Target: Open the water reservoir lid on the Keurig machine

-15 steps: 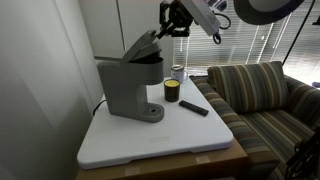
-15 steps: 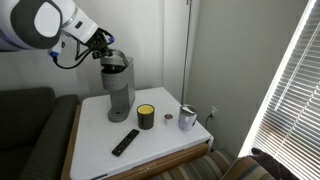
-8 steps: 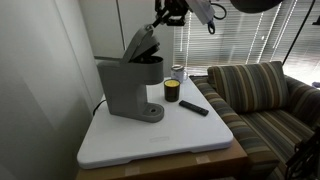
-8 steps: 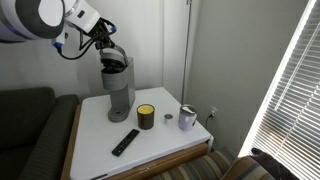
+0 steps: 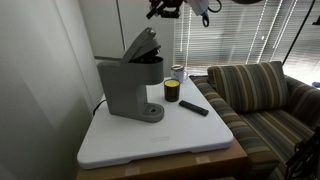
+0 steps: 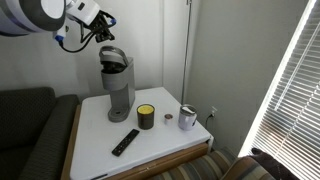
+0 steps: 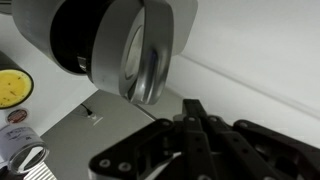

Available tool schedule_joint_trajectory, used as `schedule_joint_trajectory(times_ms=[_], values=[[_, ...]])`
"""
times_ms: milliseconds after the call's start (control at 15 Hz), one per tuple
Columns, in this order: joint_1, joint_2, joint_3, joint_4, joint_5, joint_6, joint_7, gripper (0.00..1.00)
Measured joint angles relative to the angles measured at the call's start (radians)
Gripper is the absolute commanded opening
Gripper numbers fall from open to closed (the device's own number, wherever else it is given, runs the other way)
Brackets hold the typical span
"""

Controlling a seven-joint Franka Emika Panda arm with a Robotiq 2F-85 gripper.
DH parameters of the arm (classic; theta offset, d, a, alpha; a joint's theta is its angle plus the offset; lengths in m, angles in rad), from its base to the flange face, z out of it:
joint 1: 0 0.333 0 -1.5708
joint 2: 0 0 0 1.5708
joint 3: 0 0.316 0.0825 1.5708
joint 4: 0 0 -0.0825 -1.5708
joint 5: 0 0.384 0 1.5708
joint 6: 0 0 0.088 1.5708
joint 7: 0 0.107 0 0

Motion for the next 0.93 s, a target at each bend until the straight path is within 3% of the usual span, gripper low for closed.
schedule_joint_trajectory(times_ms=[533, 933], values=[[0.006, 0.002, -0.002, 0.037, -0.026, -0.036, -0.028, 0.0], [-0.025, -0.048, 0.07, 0.097, -0.125, -0.165, -0.095, 0.0]])
